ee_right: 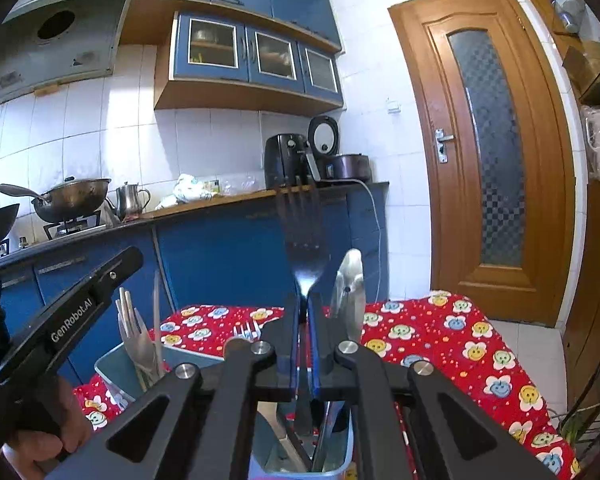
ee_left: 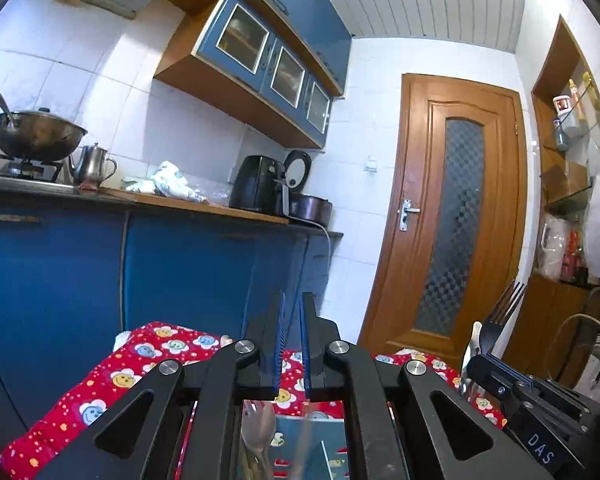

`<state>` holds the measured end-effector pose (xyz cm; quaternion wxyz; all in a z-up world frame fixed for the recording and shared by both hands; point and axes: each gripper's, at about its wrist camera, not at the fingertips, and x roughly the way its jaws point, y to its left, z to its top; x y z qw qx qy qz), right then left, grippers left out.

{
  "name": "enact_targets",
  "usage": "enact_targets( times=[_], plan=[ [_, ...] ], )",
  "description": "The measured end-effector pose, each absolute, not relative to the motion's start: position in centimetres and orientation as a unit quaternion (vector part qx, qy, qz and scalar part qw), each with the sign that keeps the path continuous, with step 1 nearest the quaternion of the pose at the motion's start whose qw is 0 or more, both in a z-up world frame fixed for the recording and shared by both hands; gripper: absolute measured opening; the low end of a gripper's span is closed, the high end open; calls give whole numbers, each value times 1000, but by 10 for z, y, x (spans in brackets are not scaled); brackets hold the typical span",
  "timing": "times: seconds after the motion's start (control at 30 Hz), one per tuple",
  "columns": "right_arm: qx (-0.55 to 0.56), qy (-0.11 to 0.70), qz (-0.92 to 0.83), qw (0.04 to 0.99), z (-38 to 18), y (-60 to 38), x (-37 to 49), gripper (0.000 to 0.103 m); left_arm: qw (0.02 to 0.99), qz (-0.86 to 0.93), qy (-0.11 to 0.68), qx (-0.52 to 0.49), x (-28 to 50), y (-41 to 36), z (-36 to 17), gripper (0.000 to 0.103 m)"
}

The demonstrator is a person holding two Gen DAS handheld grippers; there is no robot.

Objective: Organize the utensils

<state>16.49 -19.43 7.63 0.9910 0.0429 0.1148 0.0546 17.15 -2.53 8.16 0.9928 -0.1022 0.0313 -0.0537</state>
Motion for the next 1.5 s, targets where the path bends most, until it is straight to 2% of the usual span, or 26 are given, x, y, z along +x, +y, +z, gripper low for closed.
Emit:
enact_targets(
  times=[0.1, 0.17, 0.27, 0.7, 1.0, 1.07, 1.13, 1.27, 1.5],
  plan=[
    [53, 126, 61, 989, 73, -197, 166, 9, 993, -54, 34, -103, 170, -24, 82, 7],
    [60, 132, 64, 987, 73, -198, 168, 26, 993, -55, 37, -101, 171, -24, 82, 9],
    [71, 131, 76, 986, 75, -199, 165, 36, 993, -51, 50, -97, 171, -24, 85, 18],
    [73, 124, 82, 986, 111, -190, 119, 42, 993, -47, 81, -69, 119, -13, 115, 19],
    [78, 122, 84, 986, 130, -185, 62, 47, 989, -45, 130, -59, 67, 2, 120, 19],
    [78, 124, 85, 986, 132, -184, 50, 51, 988, -45, 138, -60, 57, 5, 120, 23],
    [76, 130, 87, 985, 132, -182, 40, 54, 986, -46, 145, -62, 48, 8, 119, 34],
    [66, 144, 85, 984, 124, -175, 19, 63, 986, -48, 154, -50, 25, 10, 116, 42],
    [69, 164, 80, 981, 108, -172, -10, 82, 983, -51, 177, -23, -6, 6, 100, 74]
  ],
)
